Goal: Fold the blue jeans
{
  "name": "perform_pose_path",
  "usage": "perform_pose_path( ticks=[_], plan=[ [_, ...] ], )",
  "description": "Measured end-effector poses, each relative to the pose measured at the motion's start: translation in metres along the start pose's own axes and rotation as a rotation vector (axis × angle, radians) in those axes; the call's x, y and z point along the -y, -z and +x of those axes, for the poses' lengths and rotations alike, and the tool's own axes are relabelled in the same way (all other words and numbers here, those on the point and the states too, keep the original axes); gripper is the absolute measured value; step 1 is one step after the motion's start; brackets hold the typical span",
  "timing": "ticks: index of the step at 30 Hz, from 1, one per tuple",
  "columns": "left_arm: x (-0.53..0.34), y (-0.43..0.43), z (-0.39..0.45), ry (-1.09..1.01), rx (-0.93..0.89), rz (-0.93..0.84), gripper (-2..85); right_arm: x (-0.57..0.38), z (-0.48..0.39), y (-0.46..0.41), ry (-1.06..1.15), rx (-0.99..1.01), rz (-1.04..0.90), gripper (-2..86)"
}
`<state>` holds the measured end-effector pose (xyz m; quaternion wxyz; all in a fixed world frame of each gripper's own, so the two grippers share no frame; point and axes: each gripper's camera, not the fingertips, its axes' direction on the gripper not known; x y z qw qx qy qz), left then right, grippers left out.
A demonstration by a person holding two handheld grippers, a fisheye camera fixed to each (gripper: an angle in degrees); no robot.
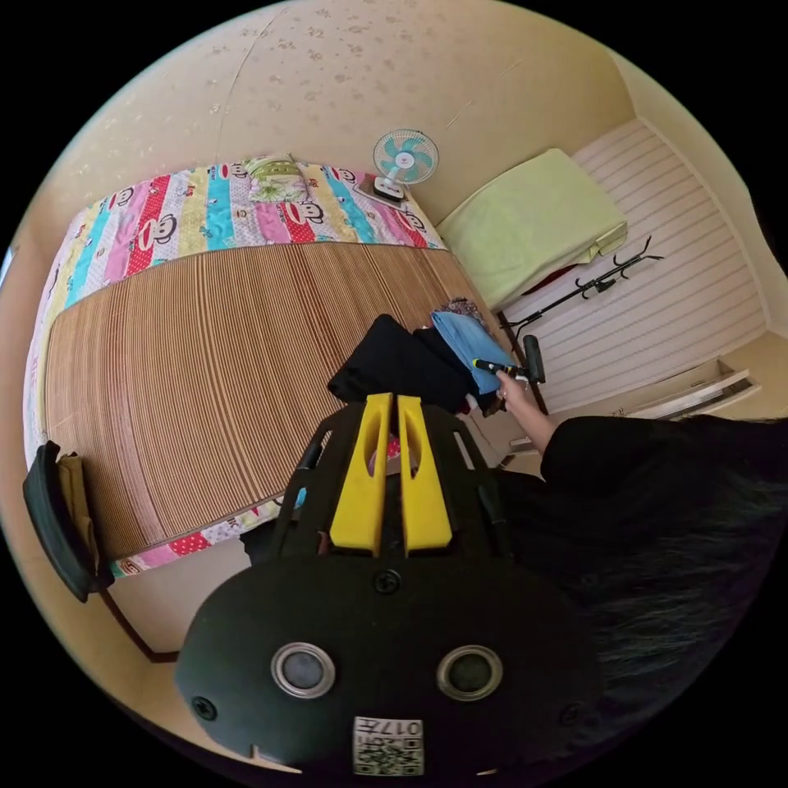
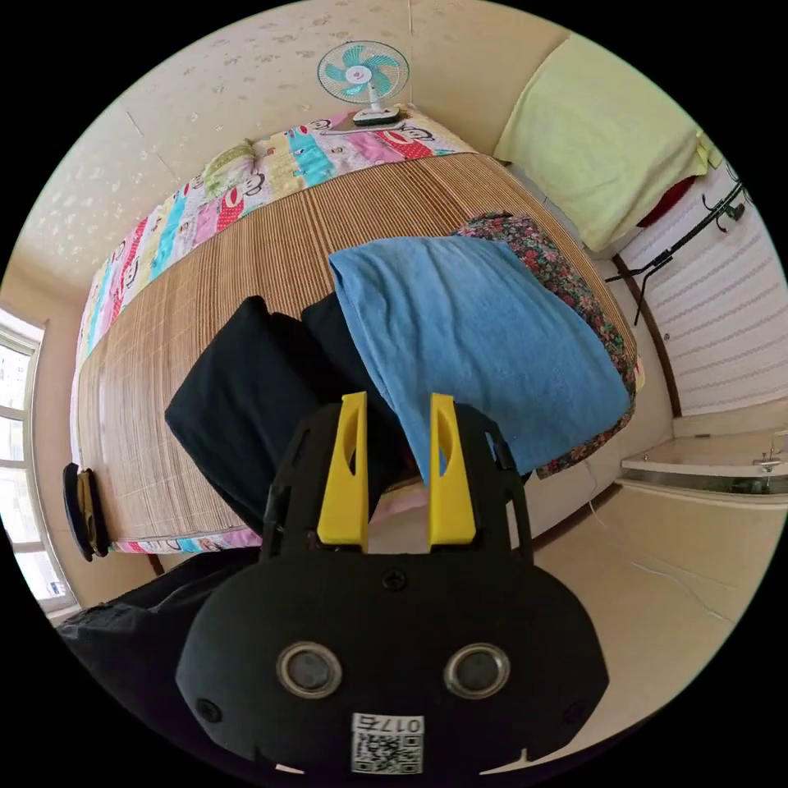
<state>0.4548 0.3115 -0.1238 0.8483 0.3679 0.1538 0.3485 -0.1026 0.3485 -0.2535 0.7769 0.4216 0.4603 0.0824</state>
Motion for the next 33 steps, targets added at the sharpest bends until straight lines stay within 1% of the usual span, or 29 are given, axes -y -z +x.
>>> perform_pose_path(
  ticks=[1, 3, 4, 6, 8, 9, 11, 12, 13, 14, 17, 18, 21, 23, 25, 27, 28, 29, 30, 31, 32, 33],
  plan=[
    [-0.005, 0.0, -0.003, 0.014, -0.006, 0.004, -0.3, 0.004, 0.0, -0.016, 0.017, -0.074, -0.073, 8.0],
    [-0.012, 0.003, -0.011, 0.035, -0.021, 0.025, -0.2, 0.009, -0.002, -0.012, 0.063, -0.13, -0.1, 5.6],
    [-0.017, 0.008, -0.017, 0.049, -0.026, 0.042, -0.1, 0.012, -0.006, 0.006, 0.083, -0.149, -0.098, 4.6],
    [-0.022, 0.016, -0.026, 0.069, -0.033, 0.077, 0.3, 0.008, -0.011, 0.054, 0.111, -0.143, 0.047, 4.0],
    [-0.027, 0.025, -0.037, 0.054, -0.082, 0.118, 1.5, -0.002, -0.012, 0.135, 0.16, -0.094, 0.266, 3.5],
    [-0.028, 0.027, -0.039, 0.043, -0.096, 0.123, 2.0, -0.004, -0.011, 0.156, 0.169, -0.071, 0.314, 3.4],
    [-0.026, 0.032, -0.044, -0.001, -0.175, 0.128, 5.3, -0.018, -0.005, 0.242, 0.205, 0.119, 0.519, 3.1],
    [-0.025, 0.034, -0.044, -0.019, -0.196, 0.133, 5.7, -0.023, -0.003, 0.262, 0.216, 0.177, 0.561, 3.1],
    [-0.022, 0.037, -0.044, -0.062, -0.226, 0.143, 6.7, -0.034, -0.002, 0.299, 0.251, 0.27, 0.645, 3.0],
    [-0.019, 0.04, -0.044, -0.098, -0.238, 0.147, 6.9, -0.047, -0.006, 0.334, 0.302, 0.327, 0.725, 2.9],
    [-0.01, 0.047, -0.052, -0.141, -0.274, 0.143, 7.4, -0.079, -0.022, 0.401, 0.4, 0.396, 0.879, 2.8],
    [-0.008, 0.048, -0.054, -0.151, -0.293, 0.143, 7.5, -0.086, -0.026, 0.412, 0.418, 0.409, 0.907, 2.8],
    [-0.001, 0.064, -0.071, -0.191, -0.368, 0.143, 7.9, -0.119, -0.04, 0.461, 0.499, 0.53, 1.04, 2.6],
    [0.0, 0.084, -0.085, -0.224, -0.374, 0.151, 7.9, -0.138, -0.045, 0.493, 0.557, 0.686, 1.126, 2.5],
    [-0.002, 0.099, -0.097, -0.242, -0.377, 0.147, 7.9, -0.147, -0.047, 0.511, 0.589, 0.805, 1.162, 2.5],
    [-0.004, 0.111, -0.114, -0.246, -0.422, 0.138, 8.1, -0.152, -0.054, 0.525, 0.632, 0.895, 1.184, 2.5],
    [-0.006, 0.116, -0.131, -0.214, -0.481, 0.144, 8.6, -0.152, -0.061, 0.532, 0.663, 0.97, 1.173, 2.5],
    [-0.01, 0.12, -0.156, -0.134, -0.573, 0.164, 9.6, -0.152, -0.069, 0.537, 0.698, 1.055, 1.149, 2.4],
    [-0.012, 0.12, -0.171, -0.074, -0.636, 0.18, 11.4, -0.152, -0.074, 0.54, 0.717, 1.096, 1.139, 2.4],
    [-0.02, 0.116, -0.207, 0.082, -0.813, 0.232, 14.9, -0.154, -0.084, 0.543, 0.759, 1.167, 1.128, 2.4],
    [-0.032, 0.105, -0.245, 0.254, -1.036, 0.293, 17.9, -0.158, -0.094, 0.546, 0.807, 1.221, 1.123, 2.3],
    [-0.039, 0.097, -0.262, 0.343, -1.128, 0.311, 19.4, -0.16, -0.1, 0.548, 0.83, 1.241, 1.121, 2.3]
  ],
)
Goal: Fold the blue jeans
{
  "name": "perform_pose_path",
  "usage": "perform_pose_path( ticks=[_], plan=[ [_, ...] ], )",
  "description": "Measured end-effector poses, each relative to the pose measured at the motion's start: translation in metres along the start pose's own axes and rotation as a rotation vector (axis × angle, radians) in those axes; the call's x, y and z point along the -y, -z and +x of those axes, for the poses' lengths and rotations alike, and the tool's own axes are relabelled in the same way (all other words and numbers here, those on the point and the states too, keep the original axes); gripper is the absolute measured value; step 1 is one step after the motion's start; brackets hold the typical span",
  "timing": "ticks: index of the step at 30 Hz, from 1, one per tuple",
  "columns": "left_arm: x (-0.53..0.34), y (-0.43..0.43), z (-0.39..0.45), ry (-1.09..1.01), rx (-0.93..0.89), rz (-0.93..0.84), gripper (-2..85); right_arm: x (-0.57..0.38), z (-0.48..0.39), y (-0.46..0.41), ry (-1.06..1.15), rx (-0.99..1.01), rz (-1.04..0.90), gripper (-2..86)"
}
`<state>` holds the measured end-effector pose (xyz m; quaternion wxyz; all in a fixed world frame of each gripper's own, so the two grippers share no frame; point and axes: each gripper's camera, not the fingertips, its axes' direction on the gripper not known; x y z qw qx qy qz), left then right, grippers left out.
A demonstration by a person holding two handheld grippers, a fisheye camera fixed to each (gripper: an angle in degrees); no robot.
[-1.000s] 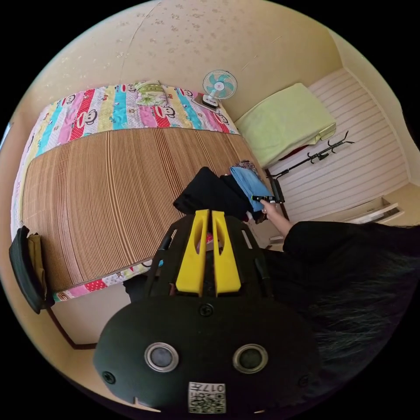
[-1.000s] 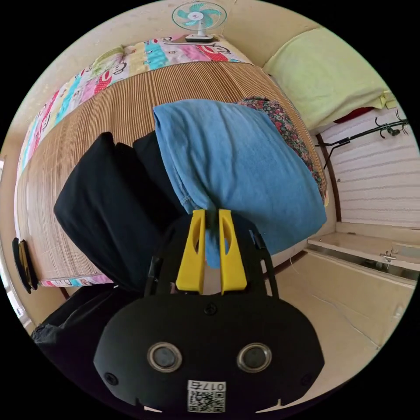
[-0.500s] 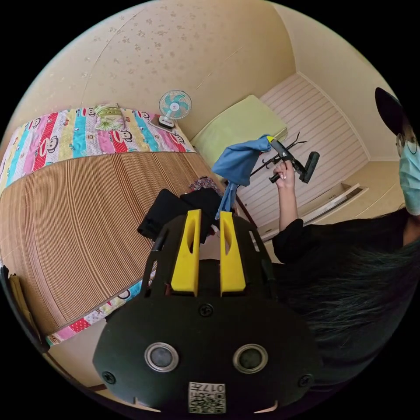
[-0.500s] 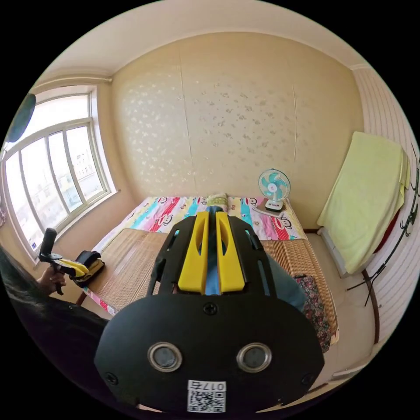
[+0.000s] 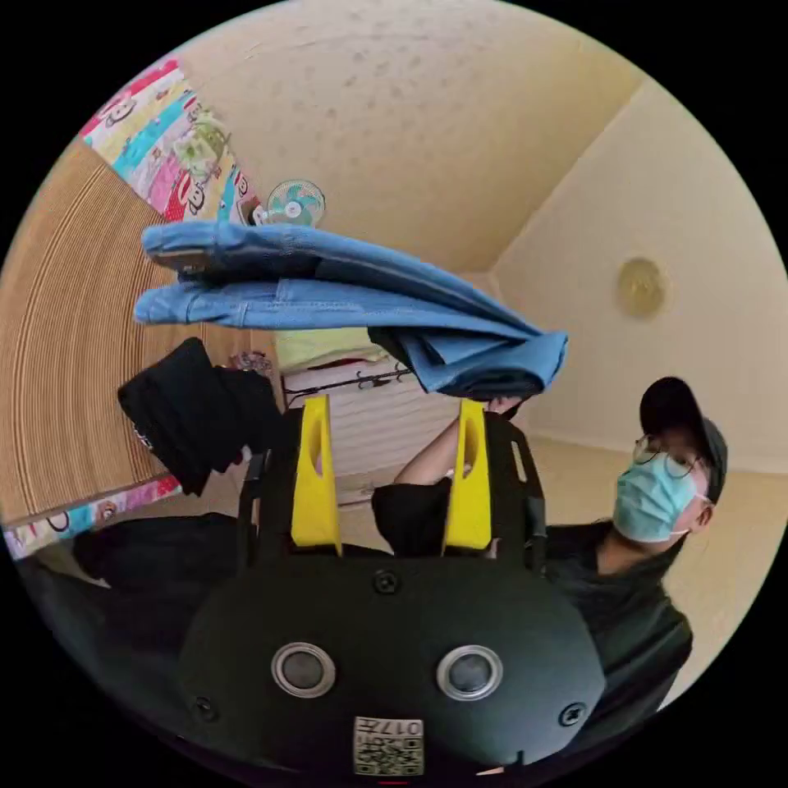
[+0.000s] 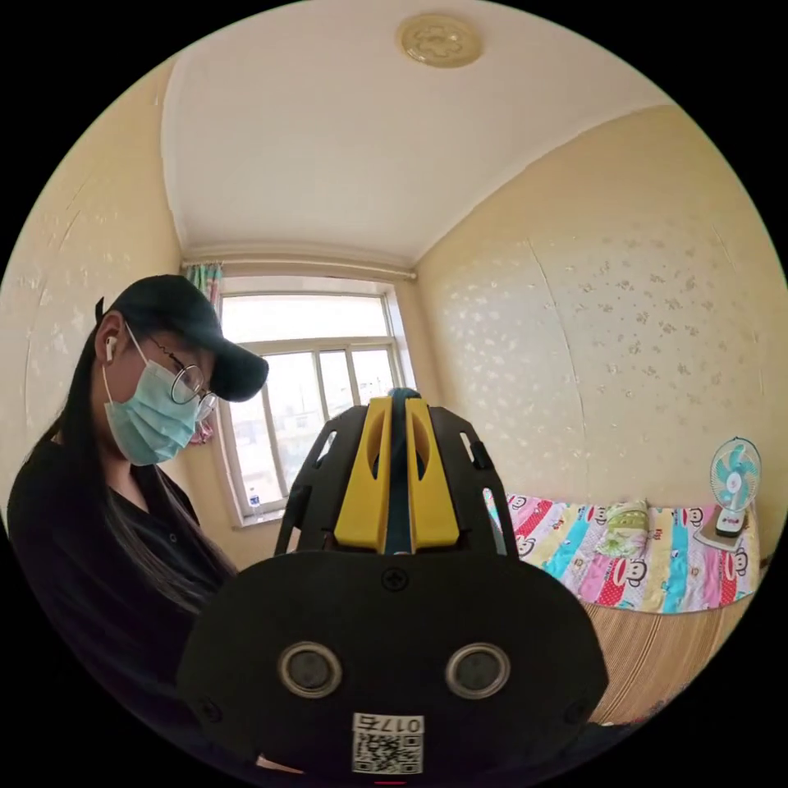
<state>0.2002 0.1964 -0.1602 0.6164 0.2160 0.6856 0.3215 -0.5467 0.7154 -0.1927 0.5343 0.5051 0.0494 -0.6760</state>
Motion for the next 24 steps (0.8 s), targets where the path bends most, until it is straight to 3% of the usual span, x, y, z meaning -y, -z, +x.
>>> perform_pose_path(
  ticks=[2, 5, 7, 10, 15, 17, 19, 22, 24],
  plan=[
    [-0.008, 0.043, -0.052, 0.263, -0.225, 0.201, 19.2, -0.001, -0.012, -0.021, 0.015, 0.067, -0.021, 2.1],
    [-0.008, 0.07, -0.077, 0.27, -0.462, 0.387, 13.5, -0.009, -0.023, -0.047, 0.012, 0.125, -0.075, 2.0],
    [-0.007, 0.087, -0.079, 0.215, -0.557, 0.512, 7.7, -0.017, -0.026, -0.058, 0.011, 0.114, -0.125, 2.0],
    [-0.003, 0.124, -0.067, 0.164, -0.497, 0.614, 3.8, -0.037, -0.024, -0.063, -0.001, 0.032, -0.241, 2.1],
    [0.015, 0.165, -0.004, -0.143, -0.296, 0.551, 1.2, -0.088, -0.003, -0.052, -0.055, -0.058, -0.547, 2.6],
    [0.021, 0.162, 0.043, -0.365, -0.21, 0.464, 0.4, -0.122, 0.03, -0.045, -0.3, -0.121, -0.71, 2.7],
    [0.024, 0.15, 0.074, -0.48, -0.166, 0.358, 0.1, -0.139, 0.044, -0.026, -0.385, -0.146, -0.588, 2.8],
    [0.025, 0.113, 0.115, -0.607, -0.067, 0.148, -0.2, -0.15, 0.057, -0.012, -0.404, -0.008, -0.345, 4.2],
    [0.018, 0.082, 0.135, -0.664, 0.053, 0.034, -0.4, -0.153, 0.067, -0.029, -0.418, 0.07, -0.297, 7.0]
  ],
)
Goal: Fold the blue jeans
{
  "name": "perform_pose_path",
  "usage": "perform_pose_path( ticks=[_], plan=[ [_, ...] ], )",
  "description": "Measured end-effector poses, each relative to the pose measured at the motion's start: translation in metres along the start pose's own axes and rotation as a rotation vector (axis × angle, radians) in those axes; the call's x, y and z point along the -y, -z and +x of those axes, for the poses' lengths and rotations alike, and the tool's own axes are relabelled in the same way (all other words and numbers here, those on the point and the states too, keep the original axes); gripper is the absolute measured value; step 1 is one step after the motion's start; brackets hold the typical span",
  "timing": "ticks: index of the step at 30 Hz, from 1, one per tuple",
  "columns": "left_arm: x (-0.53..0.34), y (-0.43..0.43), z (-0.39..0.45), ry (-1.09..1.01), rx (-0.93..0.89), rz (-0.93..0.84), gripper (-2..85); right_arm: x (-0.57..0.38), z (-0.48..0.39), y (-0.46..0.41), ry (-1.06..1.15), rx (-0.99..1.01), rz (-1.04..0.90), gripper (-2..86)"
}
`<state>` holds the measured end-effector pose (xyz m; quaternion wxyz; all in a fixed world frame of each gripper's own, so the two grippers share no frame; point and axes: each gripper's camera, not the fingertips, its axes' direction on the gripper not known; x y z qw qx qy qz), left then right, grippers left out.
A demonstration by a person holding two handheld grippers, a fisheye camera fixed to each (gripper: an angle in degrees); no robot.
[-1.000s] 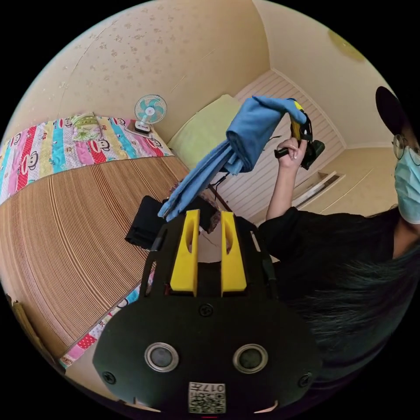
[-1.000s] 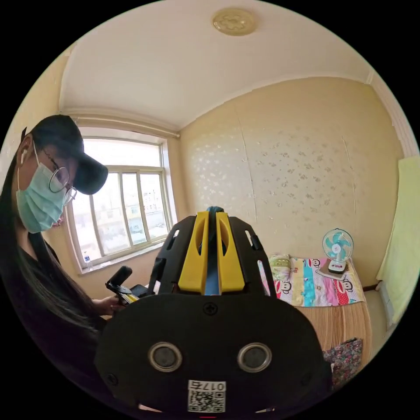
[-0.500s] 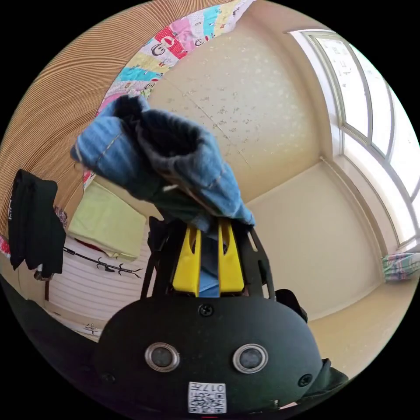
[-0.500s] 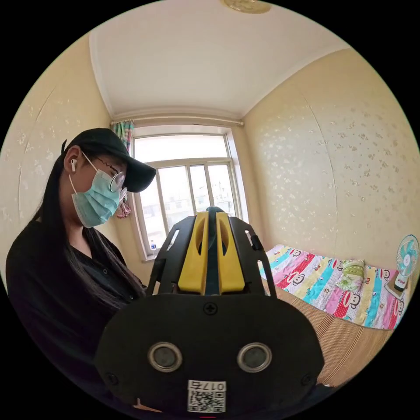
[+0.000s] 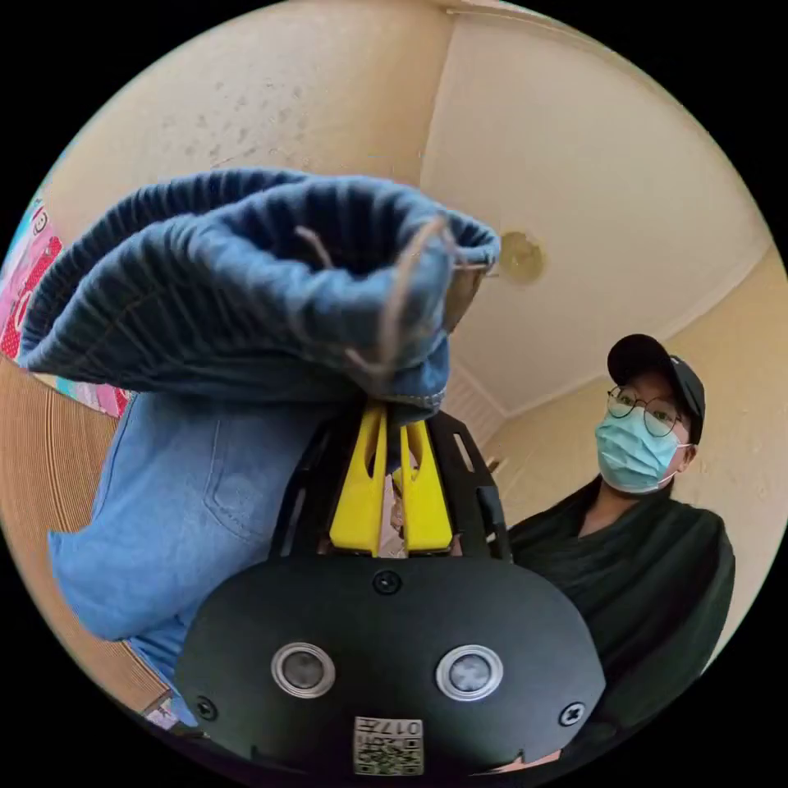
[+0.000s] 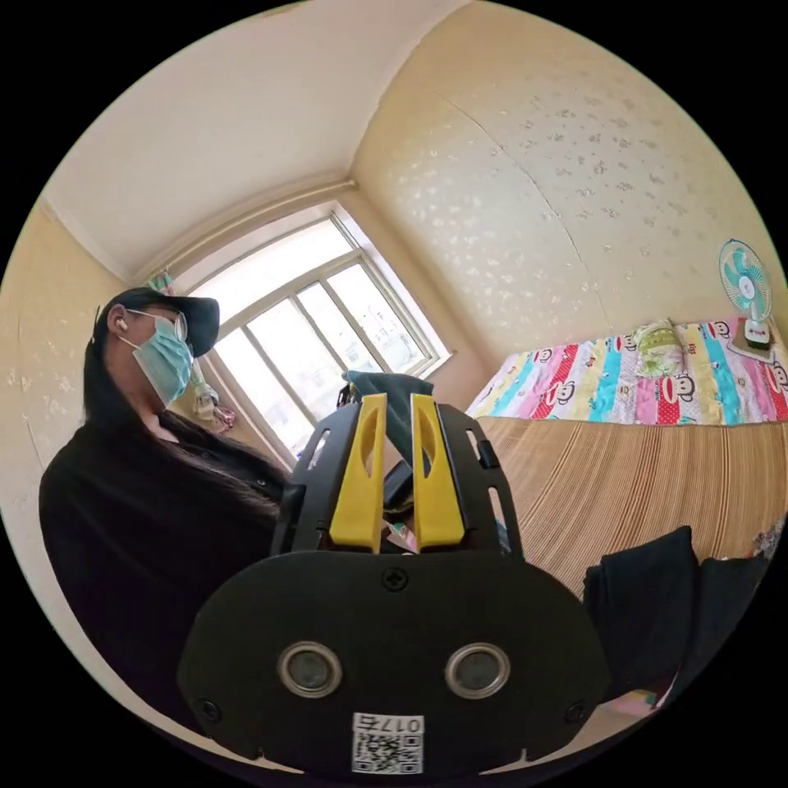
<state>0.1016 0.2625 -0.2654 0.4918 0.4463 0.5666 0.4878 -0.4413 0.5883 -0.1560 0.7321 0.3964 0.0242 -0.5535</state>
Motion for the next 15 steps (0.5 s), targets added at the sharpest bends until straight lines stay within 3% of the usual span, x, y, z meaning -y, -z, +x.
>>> perform_pose_path(
  ticks=[2, 7, 9, 11, 15],
  plan=[
    [-0.004, -0.041, 0.025, -0.085, 0.158, -0.179, -0.4, 0.019, 0.01, -0.042, 0.011, 0.092, -0.075, 12.5],
    [-0.037, -0.109, 0.04, -0.123, 0.128, -0.41, -0.3, 0.048, 0.028, -0.15, 0.033, 0.146, -0.289, 17.0],
    [-0.056, -0.132, 0.04, -0.106, 0.169, -0.502, -0.3, 0.051, 0.047, -0.193, -0.05, 0.167, -0.47, 16.7],
    [-0.084, -0.152, 0.034, -0.06, 0.227, -0.591, -0.3, 0.04, 0.093, -0.23, -0.297, 0.25, -0.641, 15.0],
    [-0.113, -0.162, 0.034, -0.033, 0.287, -0.656, -0.3, 0.012, 0.153, -0.248, -0.528, 0.43, -0.723, 9.6]
  ],
)
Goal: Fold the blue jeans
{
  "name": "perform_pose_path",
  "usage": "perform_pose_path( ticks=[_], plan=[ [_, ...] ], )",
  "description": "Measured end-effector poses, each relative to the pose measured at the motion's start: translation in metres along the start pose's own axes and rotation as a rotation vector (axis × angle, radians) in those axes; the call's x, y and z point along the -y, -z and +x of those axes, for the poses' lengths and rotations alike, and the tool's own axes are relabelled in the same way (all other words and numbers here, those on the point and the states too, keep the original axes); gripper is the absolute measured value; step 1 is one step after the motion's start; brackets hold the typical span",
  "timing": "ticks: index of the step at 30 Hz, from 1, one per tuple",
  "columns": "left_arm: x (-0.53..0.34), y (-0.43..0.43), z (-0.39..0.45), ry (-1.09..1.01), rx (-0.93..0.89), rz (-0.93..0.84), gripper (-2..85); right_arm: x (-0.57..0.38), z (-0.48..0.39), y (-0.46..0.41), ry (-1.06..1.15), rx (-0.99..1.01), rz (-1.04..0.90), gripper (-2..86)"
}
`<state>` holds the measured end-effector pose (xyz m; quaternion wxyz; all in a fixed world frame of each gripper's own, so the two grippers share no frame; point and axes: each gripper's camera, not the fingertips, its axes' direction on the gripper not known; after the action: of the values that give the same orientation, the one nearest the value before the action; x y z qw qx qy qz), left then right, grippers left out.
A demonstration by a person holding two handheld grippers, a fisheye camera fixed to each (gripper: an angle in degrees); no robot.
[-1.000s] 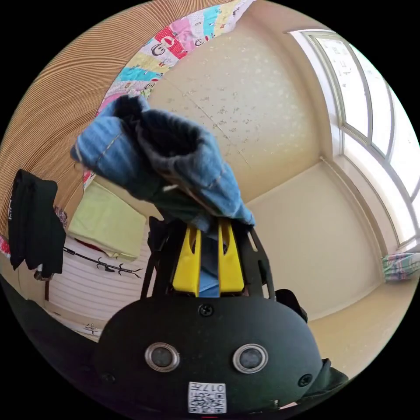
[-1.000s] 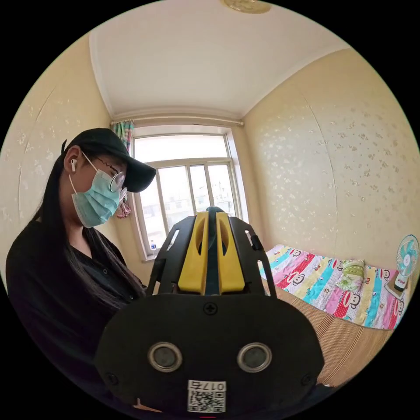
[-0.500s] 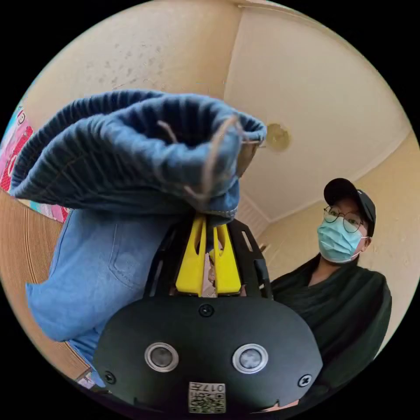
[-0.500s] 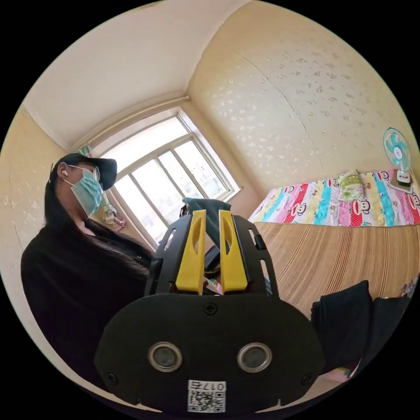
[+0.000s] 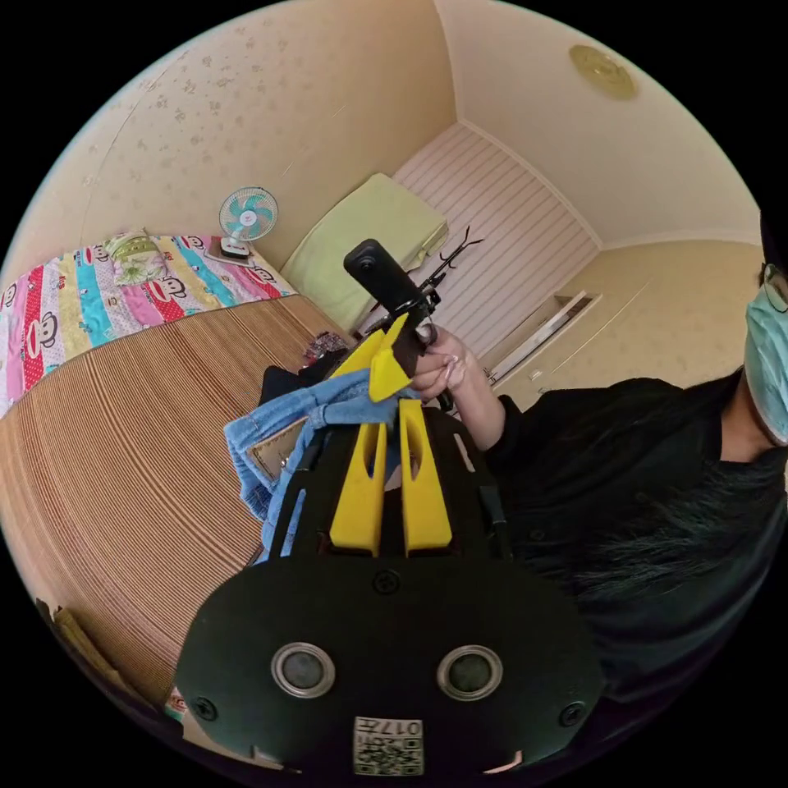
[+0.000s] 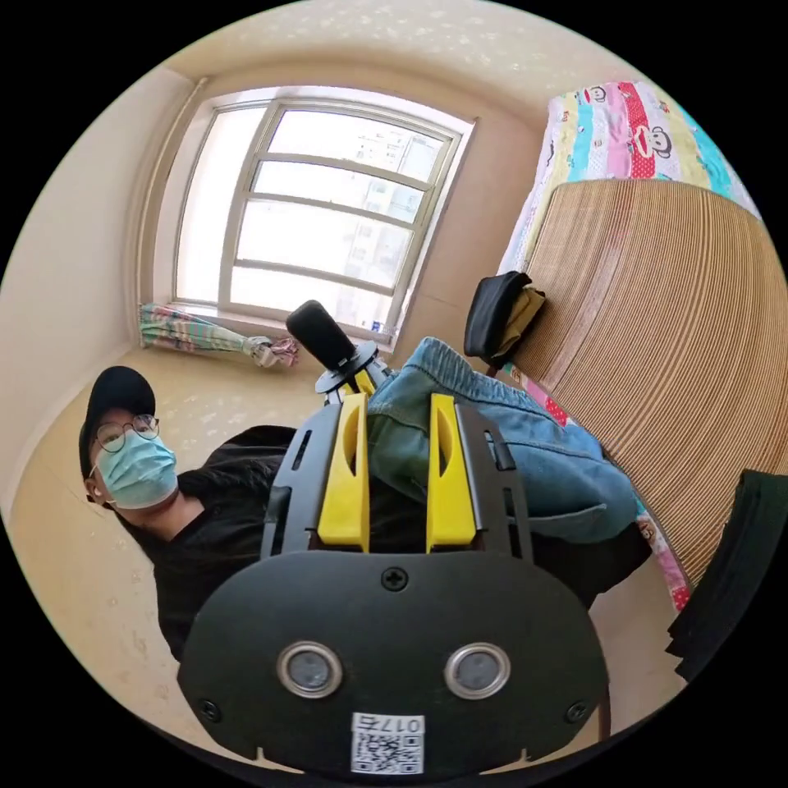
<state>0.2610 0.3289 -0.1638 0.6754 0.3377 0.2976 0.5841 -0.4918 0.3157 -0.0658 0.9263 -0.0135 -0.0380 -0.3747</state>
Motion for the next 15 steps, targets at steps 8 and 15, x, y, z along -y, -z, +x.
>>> perform_pose_path(
  ticks=[8, 15],
  plan=[
    [-0.046, 0.079, 0.042, -0.042, 0.087, 0.191, -0.1, -0.051, -0.042, 0.091, 0.36, 0.049, 0.32, 3.0],
    [-0.095, 0.22, 0.12, -0.226, 0.176, 0.513, 0.0, -0.145, -0.099, 0.161, 0.698, 0.069, 0.711, 2.4]
  ],
)
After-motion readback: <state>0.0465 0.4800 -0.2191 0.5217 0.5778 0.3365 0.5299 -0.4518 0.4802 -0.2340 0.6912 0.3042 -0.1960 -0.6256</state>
